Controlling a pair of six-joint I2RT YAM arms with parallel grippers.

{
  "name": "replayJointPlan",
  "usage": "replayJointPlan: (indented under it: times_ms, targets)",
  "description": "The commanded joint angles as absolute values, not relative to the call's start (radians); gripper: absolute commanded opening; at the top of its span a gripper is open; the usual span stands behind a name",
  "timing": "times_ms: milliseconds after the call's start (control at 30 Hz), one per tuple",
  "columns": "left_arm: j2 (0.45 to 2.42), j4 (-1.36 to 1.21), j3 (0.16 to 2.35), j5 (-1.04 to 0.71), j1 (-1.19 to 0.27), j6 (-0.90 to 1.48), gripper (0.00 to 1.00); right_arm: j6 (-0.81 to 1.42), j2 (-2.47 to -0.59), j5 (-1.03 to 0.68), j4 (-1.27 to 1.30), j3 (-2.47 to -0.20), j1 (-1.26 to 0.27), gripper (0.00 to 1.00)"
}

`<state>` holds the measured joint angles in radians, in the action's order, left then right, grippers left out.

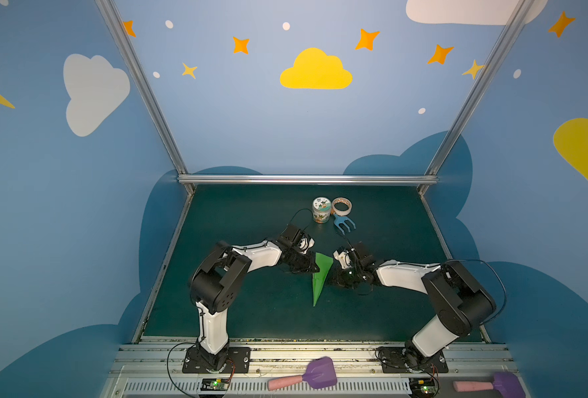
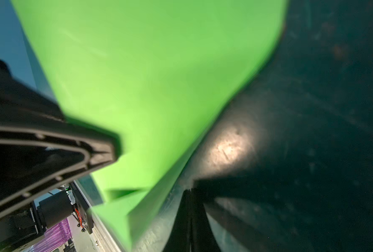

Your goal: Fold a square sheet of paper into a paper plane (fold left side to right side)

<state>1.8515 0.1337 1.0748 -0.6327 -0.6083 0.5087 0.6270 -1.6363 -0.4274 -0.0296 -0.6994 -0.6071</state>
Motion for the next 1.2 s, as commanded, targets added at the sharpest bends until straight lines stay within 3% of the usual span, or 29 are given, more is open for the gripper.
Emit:
replayJointPlan:
  times_ms: [0,167,333,700,733,800,933,1167]
  targets:
    - [1.761,0.141,1.059,-0.466,-0.619,0.531,0.03,0.599,-1.635,-0.393,-0.109,-0.710,-0.599,0.02]
    - [1.672,0.375,1.122,-0.126,-0.668,0.452,0.03,0.590,-1.547,-0.390,-0.167,-0.702,-0.589,0.03]
    - [1.715,0.563,1.206,0.125,-0.740,0.385,0.03,0.609,-1.487,-0.396,-0.178,-0.679,-0.589,0.03]
    - [1.839,0.606,1.230,0.247,-0.816,0.397,0.04,0.614,-1.459,-0.402,-0.180,-0.642,-0.600,0.03]
    - [1.844,0.607,1.230,0.247,-0.821,0.399,0.06,0.612,-1.459,-0.401,-0.180,-0.643,-0.601,0.03]
    - [1.851,0.603,1.232,0.245,-0.829,0.407,0.23,0.611,-1.459,-0.401,-0.179,-0.641,-0.600,0.03]
    - [1.849,0.599,1.232,0.253,-0.846,0.424,0.43,0.608,-1.460,-0.401,-0.178,-0.639,-0.600,0.03]
    - [1.845,0.578,1.235,0.209,-0.856,0.449,0.58,0.604,-1.486,-0.400,-0.164,-0.642,-0.599,0.03]
